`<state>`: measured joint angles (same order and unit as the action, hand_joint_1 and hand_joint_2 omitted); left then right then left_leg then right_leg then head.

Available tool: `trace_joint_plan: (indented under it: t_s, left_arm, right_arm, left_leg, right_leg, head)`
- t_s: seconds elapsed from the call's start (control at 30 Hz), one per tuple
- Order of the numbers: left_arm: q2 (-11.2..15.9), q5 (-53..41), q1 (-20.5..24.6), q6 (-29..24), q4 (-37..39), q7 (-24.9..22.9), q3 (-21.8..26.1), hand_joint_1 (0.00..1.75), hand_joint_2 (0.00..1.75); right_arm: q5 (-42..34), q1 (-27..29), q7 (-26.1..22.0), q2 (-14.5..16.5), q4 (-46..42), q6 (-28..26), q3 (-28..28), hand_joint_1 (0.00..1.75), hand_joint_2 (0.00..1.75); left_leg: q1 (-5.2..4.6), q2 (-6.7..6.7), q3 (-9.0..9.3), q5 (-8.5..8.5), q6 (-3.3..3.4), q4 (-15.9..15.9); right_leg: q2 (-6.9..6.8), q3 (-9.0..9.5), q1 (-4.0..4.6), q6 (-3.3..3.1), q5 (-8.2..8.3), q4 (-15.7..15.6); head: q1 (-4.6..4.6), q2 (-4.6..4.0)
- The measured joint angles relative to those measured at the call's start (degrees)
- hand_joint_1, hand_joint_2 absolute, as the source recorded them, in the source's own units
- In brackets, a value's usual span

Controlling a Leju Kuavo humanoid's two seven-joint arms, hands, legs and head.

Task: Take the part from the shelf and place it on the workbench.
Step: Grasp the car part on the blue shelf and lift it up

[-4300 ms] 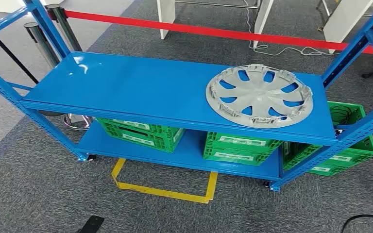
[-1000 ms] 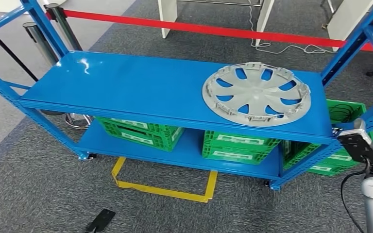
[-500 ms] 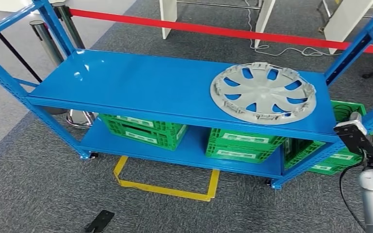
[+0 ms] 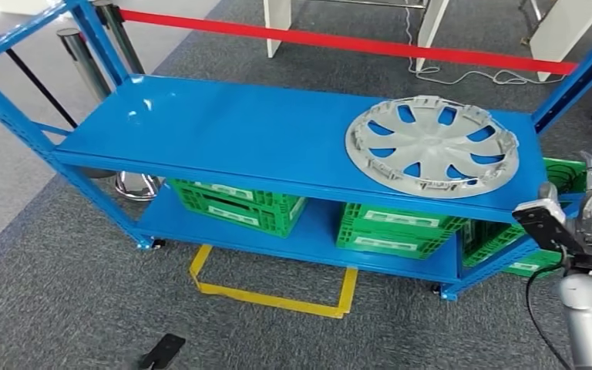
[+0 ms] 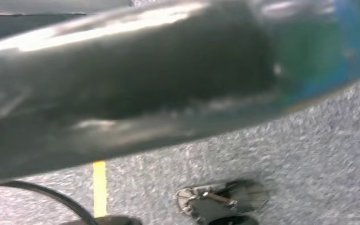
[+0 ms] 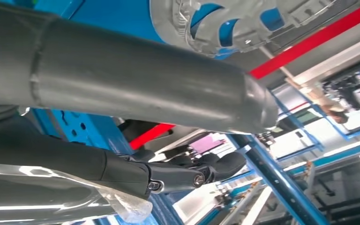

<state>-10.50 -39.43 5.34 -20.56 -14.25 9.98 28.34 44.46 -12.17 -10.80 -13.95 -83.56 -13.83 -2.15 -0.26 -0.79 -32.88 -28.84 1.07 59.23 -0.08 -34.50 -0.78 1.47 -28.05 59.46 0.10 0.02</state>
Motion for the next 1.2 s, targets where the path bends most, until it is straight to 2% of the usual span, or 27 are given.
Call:
trace_joint_plan:
  t_s: [0.07, 0.1, 0.13, 0.2, 0.23, 0.27, 0.3, 0.33, 0.4, 0.43, 0.47, 0.57, 0.63, 0.67, 0.73, 0.77, 0.8, 0.83, 0.9, 0.93, 0.97, 1.0, 1.1, 1.17, 1.2]
  left_arm:
    - [-0.1, -0.3, 0.0, 0.0, 0.0, -0.1, 0.0, 0.00, 0.00]
    - [-0.1, -0.4, 0.1, 0.0, 0.0, -0.2, 0.0, 0.00, 0.00]
    - [-0.1, -0.5, 0.2, 0.0, 0.0, -0.2, 0.0, 0.00, 0.00]
    - [-0.1, -0.5, 0.3, 0.1, 0.0, -0.3, 0.0, 0.00, 0.00]
    - [-0.1, -0.5, 0.2, 0.1, 0.0, -0.4, 0.0, 0.00, 0.00]
    - [-0.1, -0.5, 0.2, 0.1, 0.0, -0.4, 0.0, 0.00, 0.00]
    - [-0.1, -0.5, 0.1, 0.1, 0.0, -0.5, 0.0, 0.00, 0.00]
    - [-0.1, -0.6, 0.1, 0.1, 0.0, -0.6, 0.0, 0.00, 0.00]
    - [-0.1, -0.8, 0.2, 0.2, 0.0, -0.6, 0.0, 0.00, 0.00]
    - [0.0, -1.0, 0.4, 0.2, 0.0, -0.7, 0.0, 0.00, 0.00]
    - [0.0, -1.1, 0.5, 0.3, 0.0, -0.7, 0.0, 0.00, 0.00]
    - [0.0, -1.3, 0.7, 0.4, 0.0, -0.8, 0.0, 0.00, 0.00]
    - [0.0, -1.3, 0.7, 0.4, 0.0, -0.8, 0.0, 0.00, 0.00]
    - [-0.1, -1.3, 0.7, 0.4, 0.0, -0.8, 0.0, 0.00, 0.00]
    - [-0.1, -1.3, 0.7, 0.5, 0.0, -0.8, 0.0, 0.00, 0.00]
    - [-0.1, -1.3, 0.6, 0.5, 0.0, -0.8, 0.0, 0.00, 0.00]
    - [-0.1, -1.4, 0.6, 0.5, 0.0, -0.8, 0.0, 0.00, 0.00]
    - [-0.1, -1.4, 0.5, 0.6, 0.0, -0.8, 0.0, 0.00, 0.00]
    - [-0.1, -1.4, 0.6, 0.7, 0.0, -0.8, 0.0, 0.00, 0.00]
    - [-0.1, -1.5, 0.6, 0.7, 0.0, -0.8, 0.0, 0.00, 0.00]
    - [-0.1, -1.6, 0.7, 0.7, 0.0, -0.8, 0.0, 0.00, 0.00]
    - [0.0, -1.6, 0.7, 0.8, 0.0, -0.8, 0.0, 0.00, 0.00]
    - [0.0, -1.7, 0.8, 0.8, 0.0, -0.9, 0.0, 0.00, 0.00]
    - [0.0, -1.7, 1.0, 0.8, 0.0, -0.9, 0.0, 0.00, 0.00]
    - [0.0, -1.7, 1.0, 0.8, 0.0, -0.9, 0.0, 0.00, 0.00]
  right_arm:
    - [0.6, 0.7, -0.3, 0.4, -1.9, 0.1, 1.5, 0.00, 0.00]
    - [0.8, 0.9, -0.4, 0.6, -2.7, 0.1, 2.3, 0.00, 0.00]
    - [1.0, 0.9, -0.4, 0.8, -3.4, 0.1, 3.0, 0.00, 0.00]
    - [1.2, 1.1, -0.4, 1.1, -4.4, 0.2, 4.1, 0.00, 0.00]
    - [1.2, 1.2, -0.4, 1.3, -4.7, 0.2, 4.5, 0.00, 0.00]
    - [1.2, 1.3, -0.4, 1.4, -4.9, 0.2, 4.8, 0.00, 0.00]
    - [1.3, 1.3, -0.3, 1.4, -5.1, 0.2, 5.0, 0.00, 0.00]
    - [1.5, 1.2, 0.1, 1.5, -5.2, 0.5, 5.2, 0.00, 0.00]
    - [1.7, 0.1, 1.3, 1.4, -4.9, 1.3, 5.5, 0.00, 0.00]
    - [1.7, -0.7, 1.9, 1.3, -4.3, 1.8, 5.6, 0.00, 0.00]
    - [1.6, -1.6, 2.5, 1.0, -3.4, 2.1, 5.6, 0.00, 0.00]
    - [1.1, -4.1, 3.1, -0.2, -0.2, 2.8, 5.4, 0.00, 0.00]
    - [0.8, -5.5, 3.2, -1.2, 1.9, 3.0, 5.0, 0.00, 0.00]
    - [0.6, -6.2, 3.4, -1.7, 2.9, 3.1, 4.6, 0.00, 0.00]
    - [0.2, -6.9, 3.5, -2.5, 5.0, 3.1, 3.8, 0.00, 0.00]
    - [0.0, -7.0, 3.5, -2.7, 5.8, 3.1, 3.5, 0.00, 0.00]
    - [-0.3, -7.0, 3.5, -3.0, 6.4, 3.0, 3.1, 0.00, 0.00]
    - [-0.5, -6.9, 3.5, -3.2, 6.9, 3.0, 2.7, 0.00, 0.00]
    - [-1.0, -7.1, 3.3, -3.6, 7.7, 2.9, 1.9, 0.00, 0.00]
    - [-1.2, -7.3, 3.2, -3.7, 8.1, 2.8, 1.6, 0.00, 0.00]
    - [-1.4, -7.5, 3.1, -3.9, 8.5, 2.7, 1.2, 0.00, 0.00]
    - [-1.6, -7.6, 2.9, -4.0, 8.9, 2.5, 0.9, 0.00, 0.00]
    - [-1.9, -7.6, 2.3, -4.3, 9.9, 2.4, 0.4, 0.00, 0.00]
    - [-1.9, -7.7, 2.1, -4.4, 10.2, 2.3, 0.2, 0.00, 0.00]
    - [-1.9, -7.8, 2.1, -4.5, 10.3, 2.3, 0.2, 0.00, 0.00]
  left_leg:
    - [0.08, 0.04, 0.00, -0.35, -0.57, 0.1]
    - [0.09, 0.08, -0.29, -1.07, -0.88, 1.0]
    - [0.13, 0.13, -1.20, -2.32, -1.22, 3.2]
    - [0.31, 0.22, -4.70, -5.51, -1.73, 10.4]
    - [0.39, 0.23, -6.50, -6.56, -1.88, 13.9]
    - [0.42, 0.24, -7.59, -6.62, -1.96, 15.7]
    - [0.43, 0.24, -7.67, -5.53, -1.94, 15.3]
    - [0.43, 0.25, -6.71, -3.47, -1.82, 12.8]
    - [0.32, 0.29, -3.48, 0.71, -1.36, 5.1]
    - [0.23, 0.31, -2.21, 1.71, -1.12, 2.1]
    - [0.14, 0.31, -1.58, 1.99, -0.92, 0.4]
    - [0.14, 0.21, -1.37, 1.94, -0.22, -0.7]
    - [0.33, 0.21, -1.09, 2.34, 0.48, -1.4]
    - [0.42, 0.23, -0.98, 2.48, 0.73, -1.6]
    - [0.41, 0.23, -0.96, 2.49, 0.93, -1.7]
    - [0.41, 0.23, -0.95, 2.45, 0.98, -1.7]
    - [0.42, 0.22, -0.94, 2.41, 0.99, -1.6]
    - [0.46, 0.21, -0.90, 2.35, 0.94, -1.6]
    - [0.58, 0.13, -0.78, 2.04, 0.54, -1.3]
    - [0.53, 0.08, -0.83, 1.82, 0.22, -1.0]
    - [0.45, 0.03, -0.92, 1.68, -0.10, -0.8]
    - [0.33, 0.00, -1.03, 1.61, -0.36, -0.6]
    - [0.33, 0.03, -1.10, 1.28, -0.90, -0.2]
    - [0.39, 0.16, -2.19, -0.67, -1.37, 2.7]
    - [0.41, 0.23, -3.56, -2.36, -1.54, 5.8]
  right_leg:
    - [0.04, 0.22, -0.14, -0.35, -0.04, -0.4]
    - [0.01, 0.45, -0.27, -0.62, -0.02, -0.6]
    - [-0.07, 0.69, -0.41, -0.92, -0.03, -0.8]
    - [-0.22, 0.95, -0.39, -1.38, -0.19, -0.9]
    - [-0.26, 1.01, -0.36, -1.49, -0.25, -0.9]
    - [-0.26, 1.07, -0.33, -1.54, -0.30, -0.9]
    - [-0.23, 1.16, -0.33, -1.56, -0.34, -0.9]
    - [-0.17, 1.28, -0.33, -1.55, -0.39, -0.9]
    - [-0.03, 1.45, -0.24, -1.39, -0.53, -0.9]
    - [0.05, 1.37, -0.16, -1.20, -0.55, -0.8]
    - [0.09, 1.24, -0.08, -0.95, -0.51, -0.8]
    - [0.01, 0.98, -0.12, -0.03, -0.40, -1.1]
    - [0.00, 0.09, -0.23, 0.49, -1.73, 0.5]
    - [0.02, -1.17, -0.28, 0.68, -3.18, 3.0]
    - [0.03, -4.80, -0.30, 1.03, -6.45, 10.6]
    - [0.02, -6.43, -0.34, 1.20, -7.27, 13.7]
    - [0.01, -7.23, -0.39, 1.33, -7.06, 14.9]
    - [0.00, -6.90, -0.48, 1.44, -5.73, 13.7]
    - [-0.02, -3.54, -0.74, 1.68, -1.73, 6.4]
    - [0.04, -1.65, -0.75, 1.68, -0.46, 2.7]
    - [0.10, -0.38, -0.75, 1.54, 0.11, 0.4]
    - [0.18, 0.18, -0.67, 1.30, -0.02, -0.5]
    - [0.22, 0.39, -0.59, 0.31, -0.20, -0.4]
    - [0.00, 0.67, -0.68, -0.37, -0.29, -0.5]
    - [-0.15, 0.80, -0.63, -0.67, -0.37, -0.5]
  head:
    - [-0.05, 0.00]
    - [-0.12, 0.00]
    - [-0.20, 0.00]
    - [-0.30, 0.00]
    - [-0.28, 0.00]
    - [-0.27, 0.00]
    - [-0.28, 0.00]
    - [-0.28, 0.00]
    - [-0.29, 0.00]
    - [-0.28, 0.00]
    - [-0.24, 0.00]
    - [-0.20, 0.00]
    - [-0.09, 0.00]
    - [-0.01, 0.00]
    - [0.14, 0.00]
    - [0.14, 0.00]
    - [0.14, 0.00]
    - [0.14, 0.00]
    - [0.16, 0.00]
    - [0.21, 0.00]
    - [0.20, 0.00]
    - [0.22, 0.00]
    - [0.19, 0.00]
    - [0.08, 0.00]
    - [0.02, 0.00]
